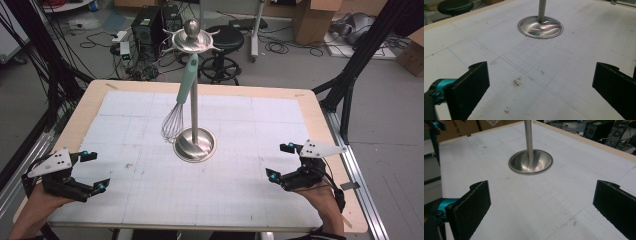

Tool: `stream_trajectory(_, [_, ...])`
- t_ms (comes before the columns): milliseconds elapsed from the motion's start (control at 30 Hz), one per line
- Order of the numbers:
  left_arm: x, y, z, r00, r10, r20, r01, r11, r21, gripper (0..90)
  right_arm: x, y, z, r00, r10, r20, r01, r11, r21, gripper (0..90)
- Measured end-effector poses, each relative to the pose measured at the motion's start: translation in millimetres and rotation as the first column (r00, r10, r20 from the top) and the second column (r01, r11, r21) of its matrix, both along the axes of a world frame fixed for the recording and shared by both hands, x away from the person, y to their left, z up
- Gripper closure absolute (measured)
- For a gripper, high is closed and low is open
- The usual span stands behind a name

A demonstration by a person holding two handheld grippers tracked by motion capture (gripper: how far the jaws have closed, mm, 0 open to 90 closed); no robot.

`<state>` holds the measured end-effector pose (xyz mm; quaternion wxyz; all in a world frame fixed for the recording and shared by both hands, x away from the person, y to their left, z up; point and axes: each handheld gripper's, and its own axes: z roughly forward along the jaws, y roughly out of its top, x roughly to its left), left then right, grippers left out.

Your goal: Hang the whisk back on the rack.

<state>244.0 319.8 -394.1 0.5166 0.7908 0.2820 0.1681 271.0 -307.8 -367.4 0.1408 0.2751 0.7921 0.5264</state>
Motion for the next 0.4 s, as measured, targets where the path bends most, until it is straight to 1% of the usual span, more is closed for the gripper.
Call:
stream_trajectory(100, [0.3, -0.6, -0.3, 1.0, 0.0, 0.001, 0.0, 1.0, 0.002, 1.7, -4.3, -3.6, -5.7, 0.9998, -0.02, 0.006, 0.02, 0.9997, 0.014, 0.5])
stream_trajectory(167, [0.3, -0.8, -0.2, 1.0, -0.001, 0.001, 0.001, 1.0, 0.002, 1.7, -7.0, -5.4, -9.0, 0.9994, -0.031, 0.015, 0.03, 0.9986, 0.043, 0.4])
stream_trajectory(233, [0.3, -1.1, -0.4, 1.0, 0.002, 0.002, -0.002, 1.0, 0.001, 1.7, -7.9, -5.8, -11.7, 0.9993, -0.033, 0.02, 0.032, 0.9983, 0.049, 0.4])
stream_trajectory(300, [0.5, -1.3, -0.5, 1.0, 0.001, 0.002, -0.001, 1.0, 0.003, 1.7, -8.3, -6.3, -13.7, 0.9994, -0.033, 0.005, 0.033, 0.9989, 0.032, 0.4])
stream_trajectory(367, [0.4, -1.3, -0.3, 1.0, 0.002, 0.001, -0.002, 1.0, 0.001, 1.7, -8.9, -6.9, -15.0, 0.9995, -0.029, 0.01, 0.028, 0.9988, 0.04, 0.5])
stream_trajectory(400, [0.4, -1.2, -0.1, 1.0, 0.001, 0.002, -0.001, 1.0, 0.001, 1.7, -9.1, -7.0, -15.7, 0.9997, -0.025, 0.008, 0.025, 0.9991, 0.034, 0.5])
